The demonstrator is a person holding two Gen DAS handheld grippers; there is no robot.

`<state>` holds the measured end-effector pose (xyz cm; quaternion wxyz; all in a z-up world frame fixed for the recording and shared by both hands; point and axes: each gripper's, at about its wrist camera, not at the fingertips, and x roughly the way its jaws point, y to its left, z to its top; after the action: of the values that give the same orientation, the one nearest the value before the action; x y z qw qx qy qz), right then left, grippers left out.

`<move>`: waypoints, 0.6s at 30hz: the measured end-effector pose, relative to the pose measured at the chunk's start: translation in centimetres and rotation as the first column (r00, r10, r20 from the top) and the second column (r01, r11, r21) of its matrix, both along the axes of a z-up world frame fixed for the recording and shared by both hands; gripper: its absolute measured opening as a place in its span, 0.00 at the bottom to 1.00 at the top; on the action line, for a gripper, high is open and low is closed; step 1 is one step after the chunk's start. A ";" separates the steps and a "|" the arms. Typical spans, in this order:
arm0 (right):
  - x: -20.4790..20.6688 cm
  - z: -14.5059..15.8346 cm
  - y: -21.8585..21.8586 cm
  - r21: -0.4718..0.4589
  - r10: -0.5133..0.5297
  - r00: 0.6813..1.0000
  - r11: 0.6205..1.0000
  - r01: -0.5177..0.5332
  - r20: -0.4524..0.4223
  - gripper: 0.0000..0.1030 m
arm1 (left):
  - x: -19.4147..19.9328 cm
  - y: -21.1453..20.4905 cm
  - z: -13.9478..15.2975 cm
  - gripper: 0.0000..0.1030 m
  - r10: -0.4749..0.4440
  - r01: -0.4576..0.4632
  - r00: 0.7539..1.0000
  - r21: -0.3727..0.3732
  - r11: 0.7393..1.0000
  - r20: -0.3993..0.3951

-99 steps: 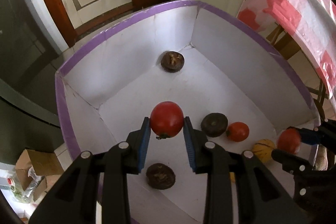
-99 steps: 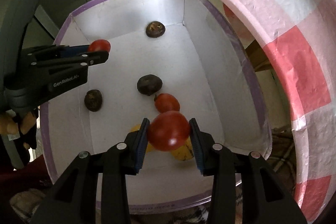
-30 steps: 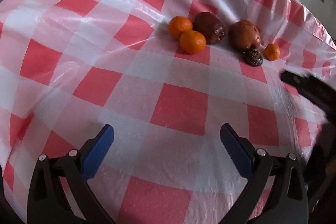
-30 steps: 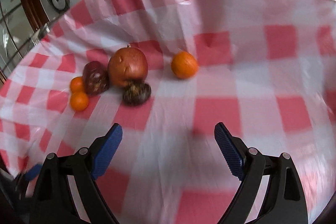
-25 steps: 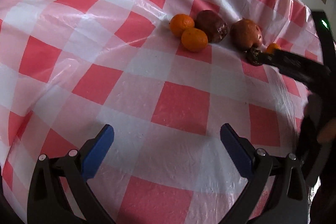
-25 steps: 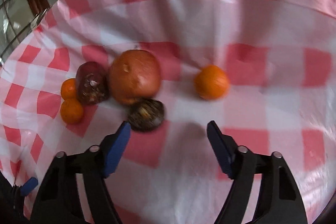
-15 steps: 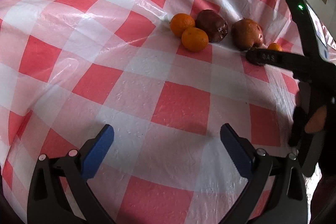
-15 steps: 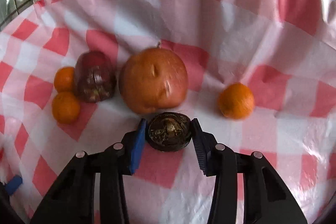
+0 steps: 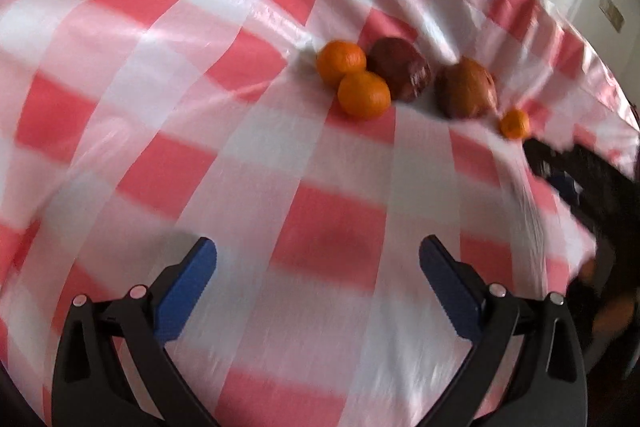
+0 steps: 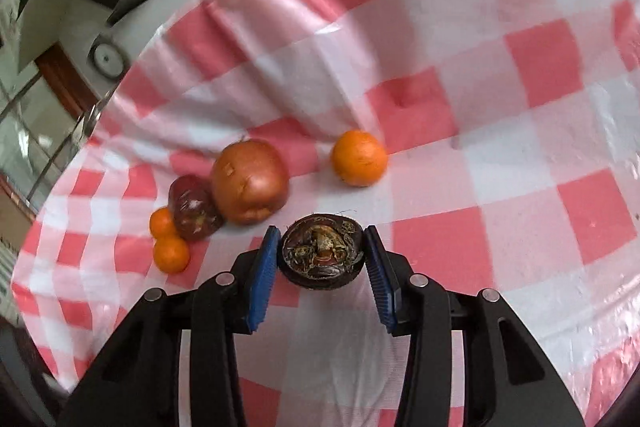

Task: Organize fruits
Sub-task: 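Grasp a mangosteen with the right tool while the left tool grasps a mandarin orange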

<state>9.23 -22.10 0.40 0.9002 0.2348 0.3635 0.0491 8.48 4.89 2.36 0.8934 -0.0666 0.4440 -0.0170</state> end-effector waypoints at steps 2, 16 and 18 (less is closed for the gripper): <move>0.1 -0.1 -0.3 0.019 -0.010 1.000 1.000 0.010 0.005 0.42 | 2.0 -1.1 0.3 0.94 -0.002 0.001 1.000 0.045 0.999 0.022; -0.1 0.3 -0.7 0.037 0.014 1.000 0.999 -0.014 0.008 0.42 | 6.5 -3.8 0.8 0.40 -0.051 0.042 0.996 0.131 0.990 0.073; -0.1 0.3 -0.8 0.038 0.012 1.000 0.999 -0.013 0.008 0.42 | 4.8 -3.4 1.2 0.40 -0.048 0.037 0.995 0.121 0.992 0.090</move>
<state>9.15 -22.87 0.66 0.8966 0.2492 0.3606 0.0624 13.29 1.49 3.57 0.9148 -0.0028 0.4036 -0.0125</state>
